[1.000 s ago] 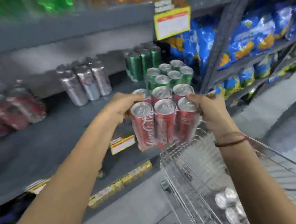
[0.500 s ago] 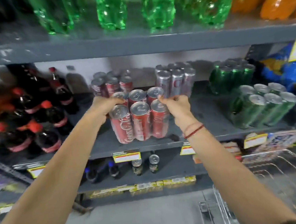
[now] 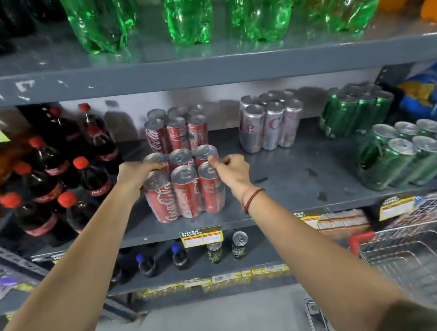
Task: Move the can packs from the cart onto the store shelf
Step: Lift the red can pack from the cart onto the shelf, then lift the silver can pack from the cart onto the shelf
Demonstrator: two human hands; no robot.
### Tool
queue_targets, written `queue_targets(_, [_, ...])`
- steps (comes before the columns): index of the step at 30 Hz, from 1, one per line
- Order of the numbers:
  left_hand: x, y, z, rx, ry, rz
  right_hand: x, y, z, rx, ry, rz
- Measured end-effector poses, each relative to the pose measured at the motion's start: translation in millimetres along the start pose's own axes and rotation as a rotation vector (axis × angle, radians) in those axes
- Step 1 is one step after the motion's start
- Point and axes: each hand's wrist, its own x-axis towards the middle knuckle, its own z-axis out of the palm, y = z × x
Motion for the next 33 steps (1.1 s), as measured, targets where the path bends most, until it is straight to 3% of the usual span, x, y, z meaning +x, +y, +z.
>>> queue_targets(3, [-2.0, -2.2, 2.0, 0.262, 0.067, 0.046, -0.1, 1.8, -13.0, -0.079, -0.089, -0.058])
queue_targets(5, [-18.6, -2.5, 13.3, 0.511, 0.220, 0.143, -2.5, 5.8, -29.9, -0.100, -0.105, -0.105])
queue_targets(7, [-45.2, -3.8, 33.9, 0.584, 0.391, 0.412, -7.2, 15.2, -53.8, -0.072, -0.055, -0.127])
queue_targets(9, [-75.2, -7.9, 67.5, 0.523, 0.402, 0.697, -14.4, 34.0, -85.2, -0.039, 0.026, -0.132])
queue_targets(11, [-106.0, -19.4, 111.8, 0.454, 0.209, 0.833, -25.8, 59.3, -124.6, -0.050, 0.114, -0.118])
queue_targets(14, [-156.6, -43.8, 191.9, 0.463, -0.263, 0.840, -45.9, 111.1, -196.1, -0.076, 0.289, -0.048])
queue_targets(16, [-174.1, -62.0, 221.1, 0.531, -0.461, 0.818, -59.9, 135.1, -221.8, -0.112, 0.318, -0.025])
queue_targets(20, [-239.4, -100.9, 314.1, 0.658, -0.855, 0.847, -111.4, 217.8, -316.2, -0.169, 0.511, 0.195])
queue_targets(27, [-342.8, -160.6, 432.1, 0.854, -1.301, 0.825, -224.3, 354.7, -407.1, -0.067, 0.727, 0.710])
queue_targets(33, [-395.2, -233.8, 488.9, 1.216, -1.552, 0.616, -296.6, 435.2, -411.7, -0.031, 0.726, 1.079])
